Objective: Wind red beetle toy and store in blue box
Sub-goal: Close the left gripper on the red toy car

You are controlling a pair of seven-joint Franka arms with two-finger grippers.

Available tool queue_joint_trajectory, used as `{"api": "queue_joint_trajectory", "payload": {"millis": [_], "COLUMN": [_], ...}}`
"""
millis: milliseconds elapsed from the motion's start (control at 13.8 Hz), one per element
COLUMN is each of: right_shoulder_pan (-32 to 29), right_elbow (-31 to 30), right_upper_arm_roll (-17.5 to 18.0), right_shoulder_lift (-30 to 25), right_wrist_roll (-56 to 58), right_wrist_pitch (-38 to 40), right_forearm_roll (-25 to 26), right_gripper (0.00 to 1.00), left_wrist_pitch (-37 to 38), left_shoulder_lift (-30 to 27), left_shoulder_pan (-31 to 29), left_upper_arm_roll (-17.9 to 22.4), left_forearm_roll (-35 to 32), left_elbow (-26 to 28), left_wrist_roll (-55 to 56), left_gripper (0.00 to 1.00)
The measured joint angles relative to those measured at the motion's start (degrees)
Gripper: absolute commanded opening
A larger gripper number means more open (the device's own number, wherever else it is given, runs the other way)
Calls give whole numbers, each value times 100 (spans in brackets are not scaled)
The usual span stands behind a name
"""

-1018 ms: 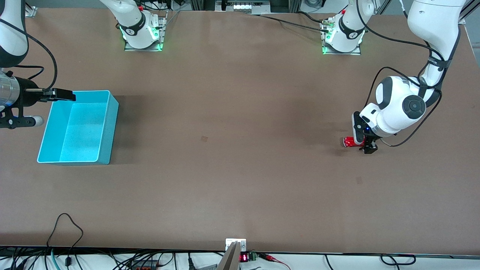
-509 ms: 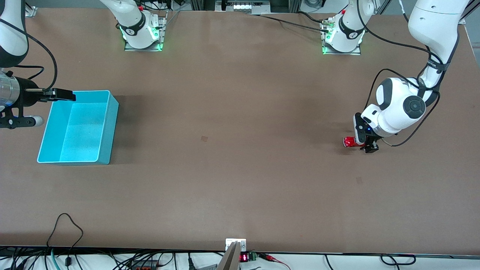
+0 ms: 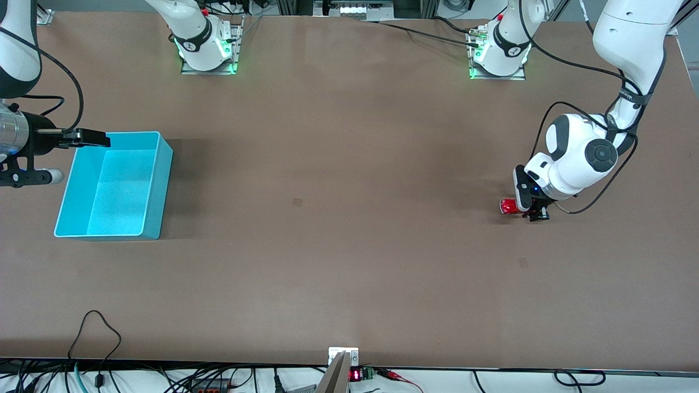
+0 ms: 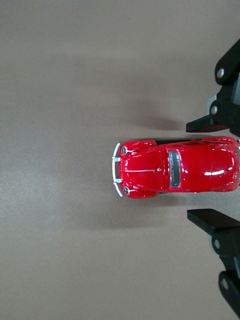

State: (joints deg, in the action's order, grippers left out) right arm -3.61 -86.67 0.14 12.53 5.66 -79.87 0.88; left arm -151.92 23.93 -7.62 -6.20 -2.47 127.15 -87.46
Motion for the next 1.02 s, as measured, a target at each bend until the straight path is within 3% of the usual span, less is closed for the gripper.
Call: {"api": "queue_joint_trajectory", "payload": {"millis": [218,291,1018], "right_shoulder_pan": [0,0,0], "right_elbow": [0,0,0], "right_upper_arm_roll": [0,0,0], "right_shoulder_lift": [0,0,0], "right_wrist_roll": [0,0,0], "right_wrist_pitch": [0,0,0], "right_forearm_roll": [0,0,0], "right_gripper": [100,100,100], "left_wrist_pitch": [-4,-4,-6], "left_shoulder_lift": [0,-5,-4], "left_shoulder_pan": [2,2,3], "left_upper_arm_roll": [-1,-3,-4], "left_forearm_roll": [0,0,-1], "left_elbow": [1,1,1], "left_wrist_roll": [-2,-2,-7], "left_gripper": [34,31,26]}}
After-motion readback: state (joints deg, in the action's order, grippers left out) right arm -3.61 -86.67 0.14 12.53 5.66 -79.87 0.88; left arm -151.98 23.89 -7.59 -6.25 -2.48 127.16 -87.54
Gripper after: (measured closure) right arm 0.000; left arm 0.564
